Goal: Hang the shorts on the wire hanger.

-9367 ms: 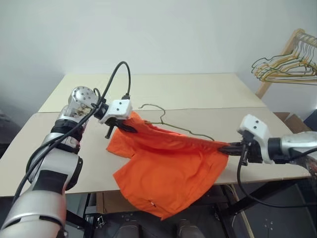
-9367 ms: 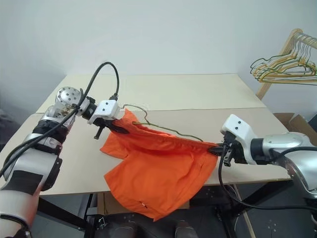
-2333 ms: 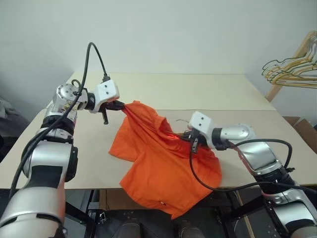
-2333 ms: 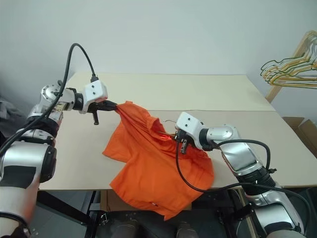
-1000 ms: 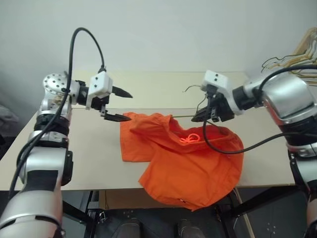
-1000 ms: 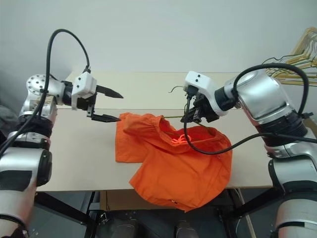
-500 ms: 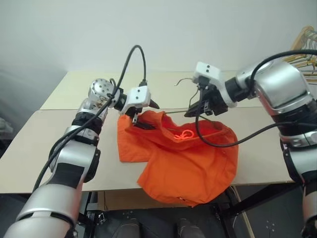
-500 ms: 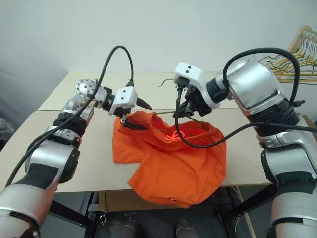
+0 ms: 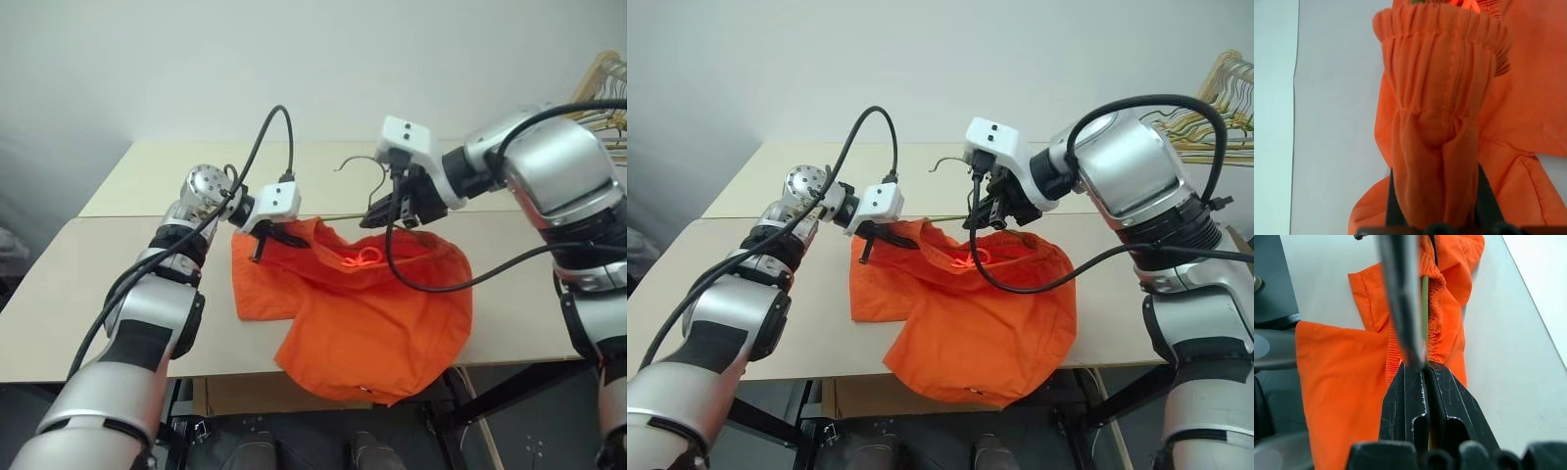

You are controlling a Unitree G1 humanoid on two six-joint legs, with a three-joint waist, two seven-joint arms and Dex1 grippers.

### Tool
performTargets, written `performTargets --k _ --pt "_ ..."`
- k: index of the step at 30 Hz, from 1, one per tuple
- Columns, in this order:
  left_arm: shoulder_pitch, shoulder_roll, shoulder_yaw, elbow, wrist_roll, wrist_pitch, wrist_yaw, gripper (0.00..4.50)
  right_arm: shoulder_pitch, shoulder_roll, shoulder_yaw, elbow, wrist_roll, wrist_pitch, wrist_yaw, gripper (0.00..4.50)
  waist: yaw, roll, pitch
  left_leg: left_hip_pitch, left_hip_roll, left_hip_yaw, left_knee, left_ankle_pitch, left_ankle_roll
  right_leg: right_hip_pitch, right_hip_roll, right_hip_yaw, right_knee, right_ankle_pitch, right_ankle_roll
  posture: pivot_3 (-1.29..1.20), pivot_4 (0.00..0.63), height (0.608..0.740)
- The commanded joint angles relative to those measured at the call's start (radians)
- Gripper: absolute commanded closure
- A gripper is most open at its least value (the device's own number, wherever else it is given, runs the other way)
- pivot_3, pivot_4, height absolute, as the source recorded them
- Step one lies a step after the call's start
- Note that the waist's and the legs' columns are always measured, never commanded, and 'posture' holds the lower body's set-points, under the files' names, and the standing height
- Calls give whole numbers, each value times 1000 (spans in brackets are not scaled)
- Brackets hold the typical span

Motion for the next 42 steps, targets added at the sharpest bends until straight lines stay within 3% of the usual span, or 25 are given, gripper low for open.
performTargets --k 1,5,7,12,16,19,25,29,33,42 --pt "-48 4 25 -7 -9 8 25 4500 4 -10 -61 -18 -13 -38 -36 3909 0 0 0 0 0 0 0 0 0 0 0 0 0 0 0 28 0 740" --pt "-44 13 38 -9 -23 29 14 4500 37 -58 -93 -65 -3 -31 -45 2656 0 0 0 0 0 0 0 0 0 0 0 0 0 0 0 22 0 740" --pt "-37 20 41 -11 -24 34 16 4500 58 -96 -138 -99 12 -13 -51 1788 0 0 0 -1 0 0 0 0 0 0 0 0 0 0 0 21 0 740" --pt "-24 38 56 -20 -32 56 13 4500 132 -230 -275 -200 77 28 -38 140 1 0 0 -1 0 0 0 0 0 0 0 0 -1 -1 1 19 0 740" --pt "-20 48 62 -23 -34 57 13 4500 290 -374 -285 -339 57 -37 -31 62 1 0 0 0 0 -1 -1 0 0 0 0 0 -1 -1 1 16 0 740" --pt "-22 50 66 -25 -35 58 9 4500 376 -407 -233 -387 -6 -120 -59 62 -8 0 0 1 0 0 0 0 0 0 0 0 0 -4 4 16 0 740" --pt "-29 47 69 -29 -34 57 6 4500 344 -286 -113 -239 -145 -199 -139 62 -43 0 0 4 0 0 0 2 -3 2 0 1 3 -5 7 16 0 740" --pt "-27 46 70 -36 -35 58 2 4500 307 -217 -68 -167 -177 -218 -119 62 -51 0 0 4 0 0 0 2 -2 1 0 1 5 -6 4 16 0 740" --pt "-22 50 69 -42 -35 56 -3 4500 297 -190 -52 -163 -185 -242 -80 954 -48 0 0 3 -1 -1 -1 1 -2 1 0 2 4 -4 0 41 0 740" --pt "-13 50 69 -50 -34 30 -4 4500 291 -167 -41 -149 -217 -244 -43 4205 -48 0 0 3 -1 -1 0 1 -2 1 0 1 5 -4 1 46 0 740"
